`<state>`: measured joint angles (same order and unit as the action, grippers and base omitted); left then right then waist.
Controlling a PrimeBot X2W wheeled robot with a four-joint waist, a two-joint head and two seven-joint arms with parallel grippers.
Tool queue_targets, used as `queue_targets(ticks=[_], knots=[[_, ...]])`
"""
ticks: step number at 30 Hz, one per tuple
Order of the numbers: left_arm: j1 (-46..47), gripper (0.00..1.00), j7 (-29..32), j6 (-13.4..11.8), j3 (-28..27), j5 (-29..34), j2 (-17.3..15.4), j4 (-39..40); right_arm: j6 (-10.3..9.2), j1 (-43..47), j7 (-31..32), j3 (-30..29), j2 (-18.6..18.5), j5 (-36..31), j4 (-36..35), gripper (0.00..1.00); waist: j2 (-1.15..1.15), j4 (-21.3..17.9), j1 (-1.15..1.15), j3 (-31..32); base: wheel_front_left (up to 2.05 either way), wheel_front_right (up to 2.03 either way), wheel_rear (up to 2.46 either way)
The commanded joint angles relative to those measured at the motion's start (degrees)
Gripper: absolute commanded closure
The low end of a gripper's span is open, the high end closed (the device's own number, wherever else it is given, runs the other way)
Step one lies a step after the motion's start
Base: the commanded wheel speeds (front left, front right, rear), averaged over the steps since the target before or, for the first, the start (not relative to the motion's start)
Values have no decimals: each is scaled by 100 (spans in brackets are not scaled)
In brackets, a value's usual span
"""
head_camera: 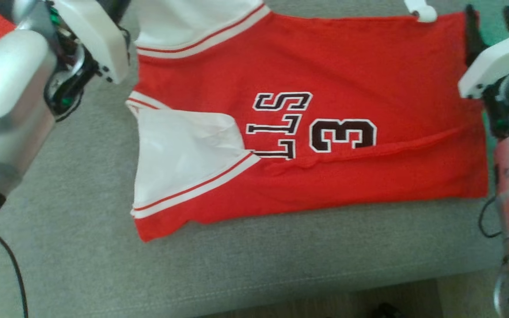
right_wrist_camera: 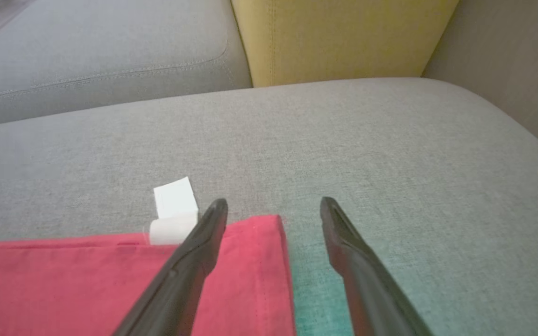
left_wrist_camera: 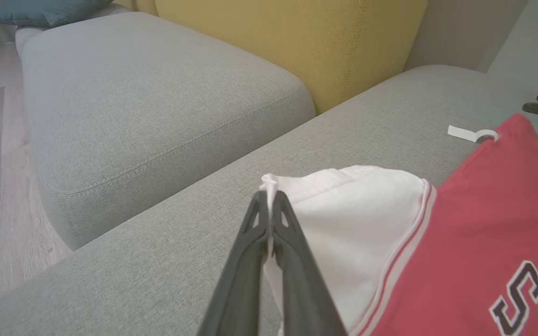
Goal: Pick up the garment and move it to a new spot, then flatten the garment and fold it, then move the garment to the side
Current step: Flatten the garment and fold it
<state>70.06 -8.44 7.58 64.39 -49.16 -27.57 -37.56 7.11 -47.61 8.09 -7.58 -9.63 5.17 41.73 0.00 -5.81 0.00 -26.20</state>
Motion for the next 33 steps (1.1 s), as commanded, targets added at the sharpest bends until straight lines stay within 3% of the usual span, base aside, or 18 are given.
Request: queue_targets(ticks=[1, 17, 18, 19, 33], knots=[[186, 100, -63, -16, -178, -17, -159, 163, 37, -211, 68, 12, -90, -105, -35, 0, 0, 108, 0, -5, 0, 0, 0], [205, 100, 44, -128, -110, 15, -279, 593, 37, -856, 215, -131, -201, -687, 1268, 0, 0, 212, 0, -197, 0, 0, 0], [213, 100, 51, -137, -111, 13, -282, 601, 37, -875, 235, -115, -197, -691, 1339, 63, 0, 214, 0, -205, 0, 0, 0], [219, 100, 54, -146, -114, 9, -283, 604, 37, -894, 250, -93, -197, -691, 1403, 100, 0, 217, 0, -211, 0, 0, 0], [407, 100, -206, -427, -338, -9, -366, 395, 37, -1447, -738, -127, -138, -312, 1557, 100, 0, 192, 0, -254, 0, 0, 0]])
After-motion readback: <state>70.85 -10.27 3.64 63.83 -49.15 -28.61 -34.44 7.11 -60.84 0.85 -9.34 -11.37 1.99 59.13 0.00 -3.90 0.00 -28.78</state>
